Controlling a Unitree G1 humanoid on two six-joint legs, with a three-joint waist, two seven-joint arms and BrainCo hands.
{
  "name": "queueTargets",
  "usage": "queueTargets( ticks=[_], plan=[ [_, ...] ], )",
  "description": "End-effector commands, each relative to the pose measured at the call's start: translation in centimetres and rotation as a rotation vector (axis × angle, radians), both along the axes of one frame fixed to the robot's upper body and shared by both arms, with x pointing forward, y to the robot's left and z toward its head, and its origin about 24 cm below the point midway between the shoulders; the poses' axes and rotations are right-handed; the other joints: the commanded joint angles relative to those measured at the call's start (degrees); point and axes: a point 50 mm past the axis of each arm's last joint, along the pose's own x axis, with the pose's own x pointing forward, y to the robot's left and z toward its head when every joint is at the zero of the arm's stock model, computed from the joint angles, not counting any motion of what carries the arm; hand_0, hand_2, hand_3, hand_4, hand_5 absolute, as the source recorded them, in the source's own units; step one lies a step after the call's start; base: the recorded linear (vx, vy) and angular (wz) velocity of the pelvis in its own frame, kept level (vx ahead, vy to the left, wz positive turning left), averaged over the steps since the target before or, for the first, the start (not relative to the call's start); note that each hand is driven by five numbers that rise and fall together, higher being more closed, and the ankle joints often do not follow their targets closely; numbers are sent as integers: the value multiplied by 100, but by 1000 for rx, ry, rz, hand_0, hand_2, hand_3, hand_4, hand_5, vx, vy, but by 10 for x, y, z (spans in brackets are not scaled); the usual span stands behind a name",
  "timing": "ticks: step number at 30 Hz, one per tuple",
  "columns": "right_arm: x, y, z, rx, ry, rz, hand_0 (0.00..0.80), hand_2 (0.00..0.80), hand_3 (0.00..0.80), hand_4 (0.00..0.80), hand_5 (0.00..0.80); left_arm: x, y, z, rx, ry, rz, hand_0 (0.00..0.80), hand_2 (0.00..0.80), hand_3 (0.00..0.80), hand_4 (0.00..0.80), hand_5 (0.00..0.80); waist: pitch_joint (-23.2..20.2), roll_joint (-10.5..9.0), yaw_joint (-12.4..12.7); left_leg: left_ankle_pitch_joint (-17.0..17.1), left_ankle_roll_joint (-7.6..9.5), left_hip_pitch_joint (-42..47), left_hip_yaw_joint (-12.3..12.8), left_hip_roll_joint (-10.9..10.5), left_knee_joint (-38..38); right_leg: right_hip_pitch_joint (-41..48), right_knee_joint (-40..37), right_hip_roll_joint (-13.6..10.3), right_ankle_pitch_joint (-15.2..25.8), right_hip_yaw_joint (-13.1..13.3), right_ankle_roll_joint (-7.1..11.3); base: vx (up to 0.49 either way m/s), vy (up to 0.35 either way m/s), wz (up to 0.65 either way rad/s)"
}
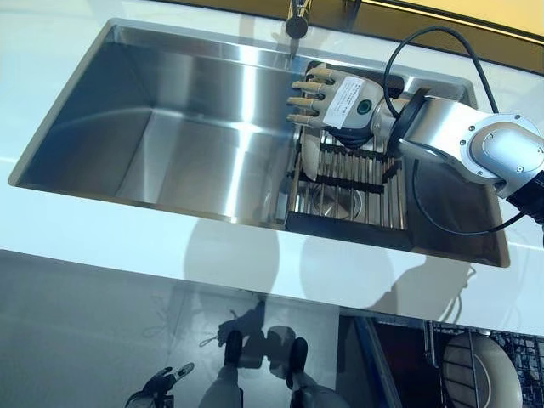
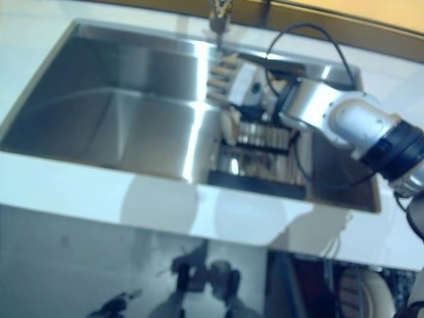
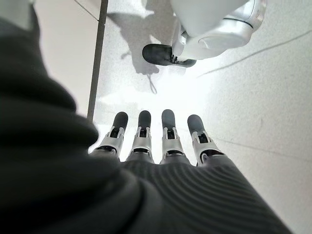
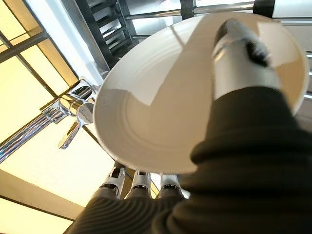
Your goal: Take plates into dishwasher
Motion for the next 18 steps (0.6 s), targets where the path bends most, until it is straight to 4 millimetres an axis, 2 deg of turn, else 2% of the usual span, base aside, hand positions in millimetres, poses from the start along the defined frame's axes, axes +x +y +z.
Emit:
queueTargets(
  ticks=[1,18],
  plan=[
    [-3,-2,18,-57,-82,-30,800,800,800,800,800,12,2,6,-20,-58,31,0,0,0,0,0,180,-137,166,-209,134,34,192,-170,-72,140,71,71,-329,-44,287,0,0,0],
    [-1,-4,23,-65,-121,-61,800,800,800,800,800,6,3,3,-24,-43,47,0,0,0,0,0,37,-202,177,-259,135,128,209,-167,-72,256,-6,84,-321,-55,298,0,0,0]
  ],
)
